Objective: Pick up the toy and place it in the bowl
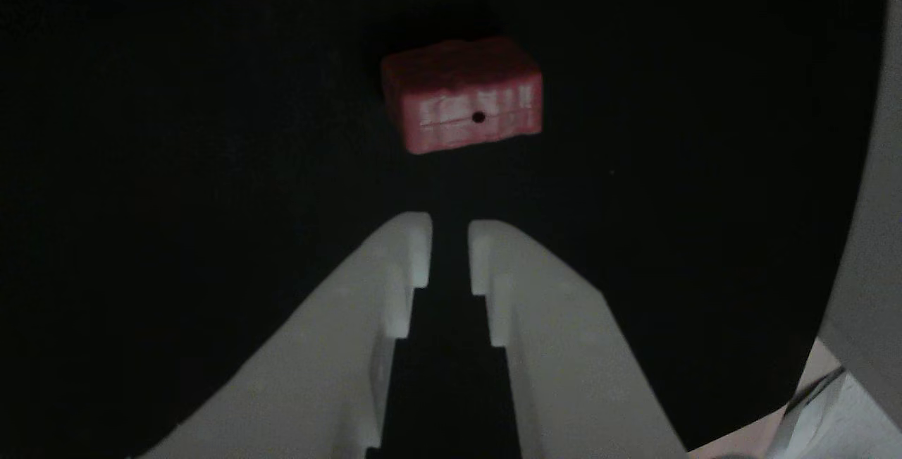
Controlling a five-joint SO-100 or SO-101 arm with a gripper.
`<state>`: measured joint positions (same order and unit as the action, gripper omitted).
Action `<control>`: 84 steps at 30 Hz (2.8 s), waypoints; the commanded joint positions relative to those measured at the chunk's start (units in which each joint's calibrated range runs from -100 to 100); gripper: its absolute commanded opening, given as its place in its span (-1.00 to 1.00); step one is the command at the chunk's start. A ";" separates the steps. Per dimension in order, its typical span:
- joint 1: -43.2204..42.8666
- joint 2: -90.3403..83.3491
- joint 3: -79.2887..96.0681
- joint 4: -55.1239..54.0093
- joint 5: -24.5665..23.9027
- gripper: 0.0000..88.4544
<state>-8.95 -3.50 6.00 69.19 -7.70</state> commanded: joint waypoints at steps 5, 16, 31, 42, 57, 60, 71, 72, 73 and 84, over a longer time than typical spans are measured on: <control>0.54 10.79 -18.39 6.09 0.13 -0.94; 0.54 18.63 -22.45 5.84 0.08 -0.94; 3.38 19.80 -22.54 6.26 0.13 -0.94; 3.13 19.80 -22.45 6.26 -0.29 -0.94; 3.47 19.88 -22.54 6.01 -11.61 -0.94; 3.47 19.88 -22.54 6.17 -16.16 -0.93; 3.47 21.05 -22.54 10.58 -38.49 -0.93; 3.47 21.05 -22.54 10.58 -39.49 -0.93; 3.47 21.05 -22.54 10.58 -40.37 -0.93; 3.47 21.05 -22.63 10.07 -49.98 -0.92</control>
<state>-6.12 17.82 -14.03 79.40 -54.90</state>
